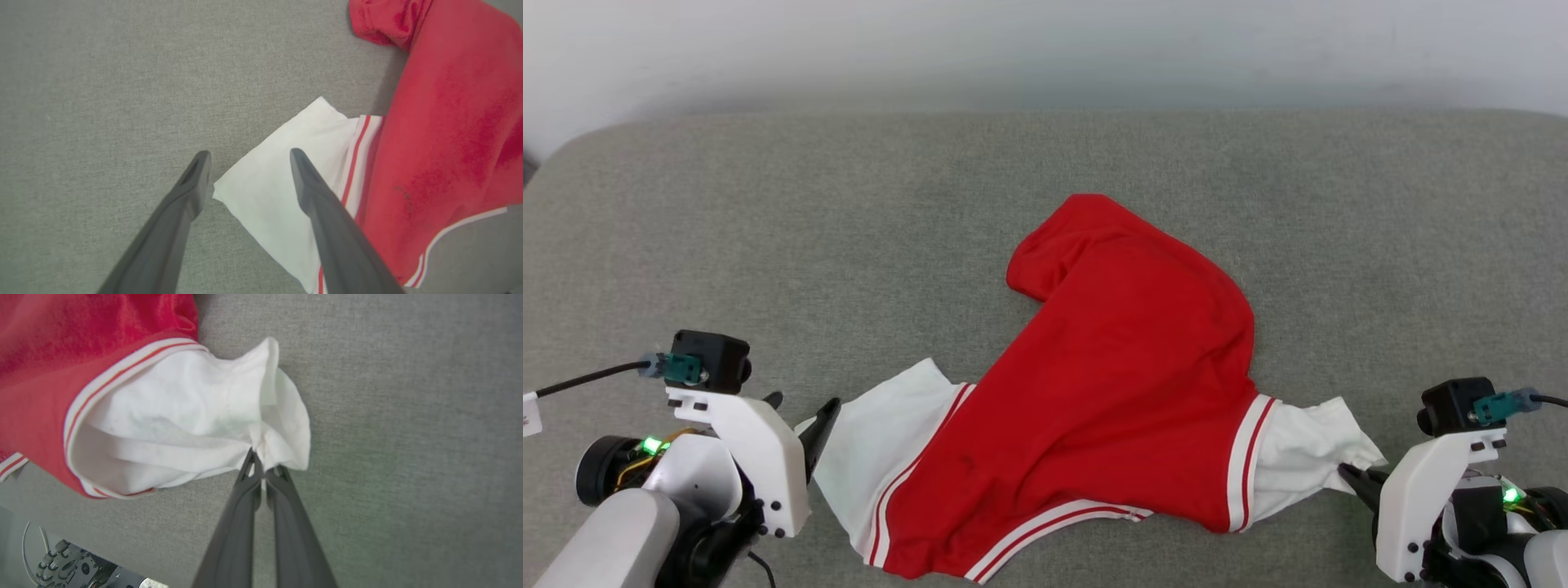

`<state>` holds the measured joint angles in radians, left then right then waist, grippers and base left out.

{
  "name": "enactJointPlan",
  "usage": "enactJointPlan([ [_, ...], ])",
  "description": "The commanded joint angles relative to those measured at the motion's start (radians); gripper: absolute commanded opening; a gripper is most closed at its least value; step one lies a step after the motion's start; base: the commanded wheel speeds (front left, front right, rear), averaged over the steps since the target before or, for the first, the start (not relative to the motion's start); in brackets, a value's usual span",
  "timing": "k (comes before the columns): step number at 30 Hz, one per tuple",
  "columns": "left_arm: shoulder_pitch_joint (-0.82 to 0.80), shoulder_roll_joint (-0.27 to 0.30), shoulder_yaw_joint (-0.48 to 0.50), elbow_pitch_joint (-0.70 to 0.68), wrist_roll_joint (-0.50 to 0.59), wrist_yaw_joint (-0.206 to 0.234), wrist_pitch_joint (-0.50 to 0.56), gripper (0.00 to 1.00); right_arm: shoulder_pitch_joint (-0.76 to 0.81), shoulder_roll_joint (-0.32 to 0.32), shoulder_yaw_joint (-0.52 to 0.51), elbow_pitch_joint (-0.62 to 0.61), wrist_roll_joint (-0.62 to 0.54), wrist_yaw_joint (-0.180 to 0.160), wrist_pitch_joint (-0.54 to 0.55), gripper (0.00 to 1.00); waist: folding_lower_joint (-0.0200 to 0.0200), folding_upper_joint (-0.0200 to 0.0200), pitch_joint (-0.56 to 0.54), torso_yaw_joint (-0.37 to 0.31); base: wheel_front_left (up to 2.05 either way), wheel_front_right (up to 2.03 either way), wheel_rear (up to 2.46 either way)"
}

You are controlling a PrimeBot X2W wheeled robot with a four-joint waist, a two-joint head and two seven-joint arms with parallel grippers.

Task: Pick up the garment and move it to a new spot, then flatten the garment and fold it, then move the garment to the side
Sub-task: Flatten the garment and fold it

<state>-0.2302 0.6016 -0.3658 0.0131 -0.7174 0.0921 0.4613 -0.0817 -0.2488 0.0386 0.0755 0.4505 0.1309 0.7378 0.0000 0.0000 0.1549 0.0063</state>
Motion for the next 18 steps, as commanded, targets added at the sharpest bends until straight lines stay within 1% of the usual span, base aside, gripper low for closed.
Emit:
enactJointPlan([
  [1, -0.006, 0.012, -0.002, 0.008, -0.022, 0.0, 0.043, 1.0, -0.018, 0.008, -0.002, -0.015, -0.006, 0.0, -0.001, 0.0, 0.0, 0.0, 0.042, -0.026, 0.0, 0.0, 0.0],
  [6, 0.02, 0.04, 0.001, 0.053, -0.074, 0.026, 0.157, 1.0, -0.028, 0.029, -0.003, -0.04, -0.017, 0.0, -0.005, 0.0, 0.0, 0.0, 0.097, -0.047, 0.0, 0.0, 0.0],
  [8, 0.026, 0.037, -0.005, 0.074, -0.091, 0.037, 0.194, 1.0, -0.032, 0.036, -0.001, -0.043, -0.02, 0.0, -0.008, 0.0, 0.0, 0.0, 0.111, -0.052, 0.0, 0.0, 0.0],
  [10, 0.035, 0.023, -0.017, 0.101, -0.109, 0.037, 0.221, 1.0, -0.037, 0.042, 0.001, -0.041, -0.019, 0.0, -0.009, 0.0, 0.0, 0.0, 0.121, -0.055, 0.0, 0.0, 0.0],
  [12, 0.038, 0.005, -0.036, 0.127, -0.12, 0.027, 0.238, 1.0, -0.043, 0.043, 0.001, -0.04, -0.022, -0.001, -0.015, 0.0, 0.0, 0.0, 0.126, -0.056, 0.0, 0.0, 0.0],
  [13, 0.04, -0.011, -0.043, 0.138, -0.135, 0.021, 0.245, 0.96, -0.045, 0.044, 0.001, -0.038, -0.023, 0.0, -0.019, 0.0, 0.0, 0.0, 0.126, -0.057, 0.0, 0.0, 0.0],
  [14, 0.04, -0.024, -0.05, 0.148, -0.141, 0.013, 0.248, 0.57, -0.047, 0.044, 0.001, -0.038, -0.023, 0.0, -0.024, 0.0, 0.0, 0.0, 0.126, -0.058, 0.0, 0.0, 0.0],
  [15, 0.035, -0.034, -0.057, 0.157, -0.145, 0.005, 0.249, 0.37, -0.046, 0.044, 0.0, -0.035, -0.022, 0.0, -0.026, 0.0, 0.0, 0.0, 0.125, -0.058, 0.0, 0.0, 0.0],
  [16, 0.03, -0.048, -0.061, 0.161, -0.152, -0.004, 0.242, 0.0, -0.046, 0.043, -0.002, -0.033, -0.022, 0.0, -0.031, 0.0, 0.0, 0.0, 0.122, -0.057, 0.0, 0.0, 0.0],
  [18, 0.021, -0.059, -0.067, 0.174, -0.149, -0.017, 0.228, 0.0, -0.047, 0.041, -0.008, -0.032, -0.026, -0.001, -0.041, 0.0, 0.0, 0.0, 0.112, -0.056, 0.0, 0.0, 0.0],
])
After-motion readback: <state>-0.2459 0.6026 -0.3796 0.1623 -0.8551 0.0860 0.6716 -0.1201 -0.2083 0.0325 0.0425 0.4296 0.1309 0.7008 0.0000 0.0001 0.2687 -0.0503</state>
